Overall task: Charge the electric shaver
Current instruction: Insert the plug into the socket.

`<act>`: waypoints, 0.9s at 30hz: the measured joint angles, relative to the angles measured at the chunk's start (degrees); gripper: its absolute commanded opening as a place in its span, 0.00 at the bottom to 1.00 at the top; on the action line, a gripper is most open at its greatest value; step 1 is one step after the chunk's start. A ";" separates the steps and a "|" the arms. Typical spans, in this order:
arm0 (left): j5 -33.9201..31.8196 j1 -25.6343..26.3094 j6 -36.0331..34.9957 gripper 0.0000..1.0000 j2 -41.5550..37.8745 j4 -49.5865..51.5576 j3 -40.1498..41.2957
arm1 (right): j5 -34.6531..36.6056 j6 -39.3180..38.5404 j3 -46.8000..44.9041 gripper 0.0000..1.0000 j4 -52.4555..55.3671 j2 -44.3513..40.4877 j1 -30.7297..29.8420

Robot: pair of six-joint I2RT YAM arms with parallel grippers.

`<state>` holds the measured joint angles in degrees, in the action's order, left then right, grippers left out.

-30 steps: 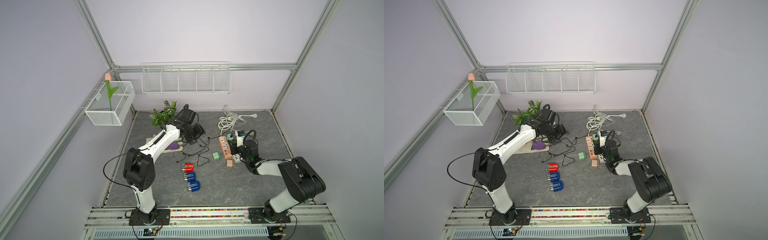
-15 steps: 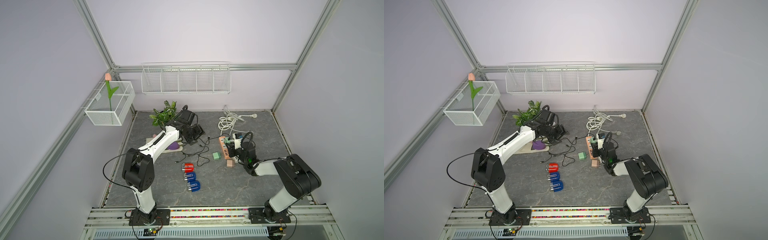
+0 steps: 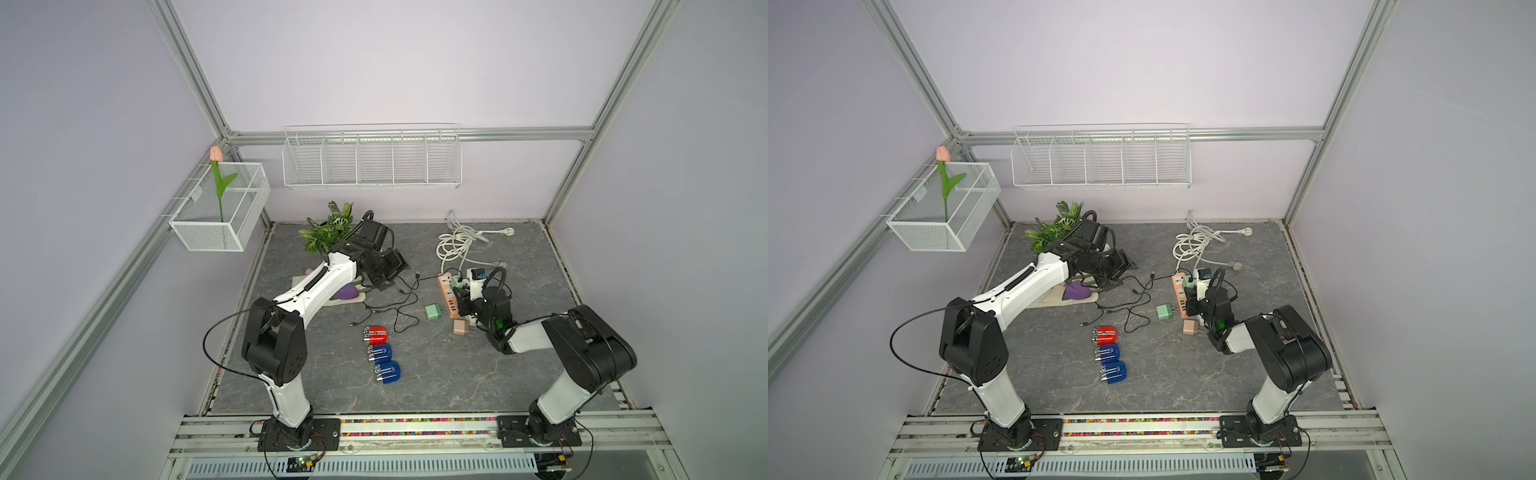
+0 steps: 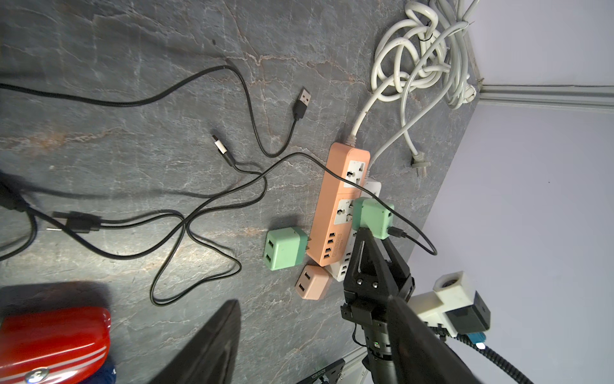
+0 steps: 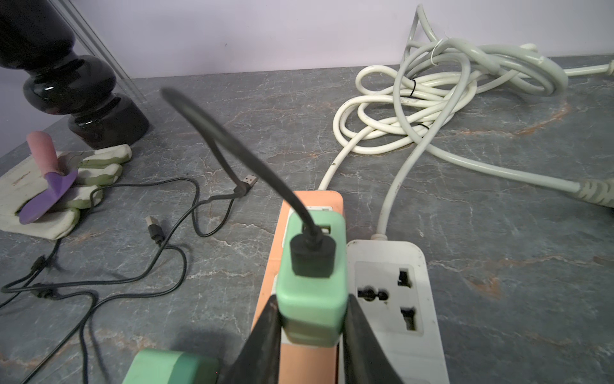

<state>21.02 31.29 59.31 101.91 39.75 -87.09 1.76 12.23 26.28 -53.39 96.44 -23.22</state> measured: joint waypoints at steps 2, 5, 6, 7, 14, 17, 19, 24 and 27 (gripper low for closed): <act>0.00 -0.07 0.00 0.71 -0.02 -0.09 0.02 | 0.44 -0.07 -0.42 0.07 -0.09 0.00 -0.33; 0.00 -0.13 0.00 0.70 -0.04 -0.31 0.33 | 1.42 -0.24 -1.18 0.07 -0.63 0.00 -0.90; 0.00 -0.13 0.02 0.70 -0.07 -0.33 0.44 | 1.66 -0.24 -1.49 0.07 -0.92 0.00 -1.03; 0.00 -0.13 0.02 0.70 -0.13 -0.37 0.59 | 1.92 -0.24 -1.79 0.07 -1.22 0.00 -1.20; 0.00 -0.17 0.02 0.70 -0.68 -0.48 0.98 | 3.32 -0.90 -1.22 0.07 -0.31 0.07 -1.90; 0.02 -0.20 0.02 0.70 -1.09 -0.52 1.18 | 3.74 -1.55 1.16 0.07 3.63 -0.07 -2.27; 0.04 -0.28 0.02 0.69 -1.16 -0.70 1.18 | 4.00 -1.77 2.67 0.07 6.56 -0.28 -2.47; 0.26 -0.61 0.02 0.69 -1.18 -1.05 1.38 | 4.24 -2.01 3.48 0.07 9.88 -0.98 -2.67; 0.46 -0.81 0.04 0.69 -1.22 -1.46 1.95 | 4.83 -2.49 3.65 0.07 10.97 -0.98 -3.10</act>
<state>21.47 30.48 59.35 100.68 38.28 -85.14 6.59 9.74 29.93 -42.41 95.46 -26.33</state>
